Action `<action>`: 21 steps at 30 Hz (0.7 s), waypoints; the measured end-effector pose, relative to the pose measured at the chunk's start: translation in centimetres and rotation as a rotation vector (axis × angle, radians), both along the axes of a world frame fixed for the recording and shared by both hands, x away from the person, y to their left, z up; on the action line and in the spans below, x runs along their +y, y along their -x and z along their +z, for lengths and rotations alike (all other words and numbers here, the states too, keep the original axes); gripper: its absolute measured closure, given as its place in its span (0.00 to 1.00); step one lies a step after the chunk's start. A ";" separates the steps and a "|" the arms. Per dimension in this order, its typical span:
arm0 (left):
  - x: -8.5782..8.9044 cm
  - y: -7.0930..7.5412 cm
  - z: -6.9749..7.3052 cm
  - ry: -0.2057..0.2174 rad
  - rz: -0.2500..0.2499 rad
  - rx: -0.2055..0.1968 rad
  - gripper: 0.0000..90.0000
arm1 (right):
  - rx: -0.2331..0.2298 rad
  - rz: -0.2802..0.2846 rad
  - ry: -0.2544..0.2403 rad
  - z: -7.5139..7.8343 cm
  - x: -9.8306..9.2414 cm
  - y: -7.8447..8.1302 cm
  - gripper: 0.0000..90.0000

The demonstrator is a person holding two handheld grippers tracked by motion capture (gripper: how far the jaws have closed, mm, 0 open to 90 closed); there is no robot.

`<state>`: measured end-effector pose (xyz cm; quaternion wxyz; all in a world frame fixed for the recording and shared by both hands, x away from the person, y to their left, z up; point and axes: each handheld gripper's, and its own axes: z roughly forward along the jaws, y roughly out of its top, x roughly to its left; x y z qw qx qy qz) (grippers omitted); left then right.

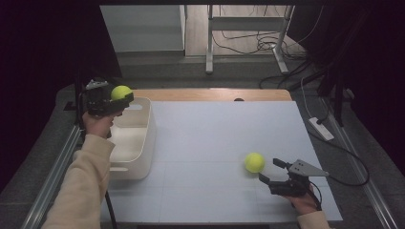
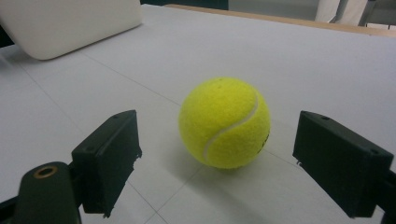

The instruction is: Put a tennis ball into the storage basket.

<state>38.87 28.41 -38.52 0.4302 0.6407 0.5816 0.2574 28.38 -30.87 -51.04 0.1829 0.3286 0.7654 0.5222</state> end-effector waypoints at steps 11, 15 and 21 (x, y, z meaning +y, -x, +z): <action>0.7 -0.6 -0.7 -0.028 0.027 0.041 0.29 | 0.001 -0.003 -0.001 0.0 0.0 0.0 0.16; 0.7 -0.8 -0.8 -0.039 0.035 0.058 0.29 | 0.001 -0.002 -0.001 0.0 0.0 0.0 0.16; 0.6 -1.2 -1.4 -0.063 0.040 0.108 0.29 | 0.001 -0.002 -0.001 0.0 0.0 0.0 0.16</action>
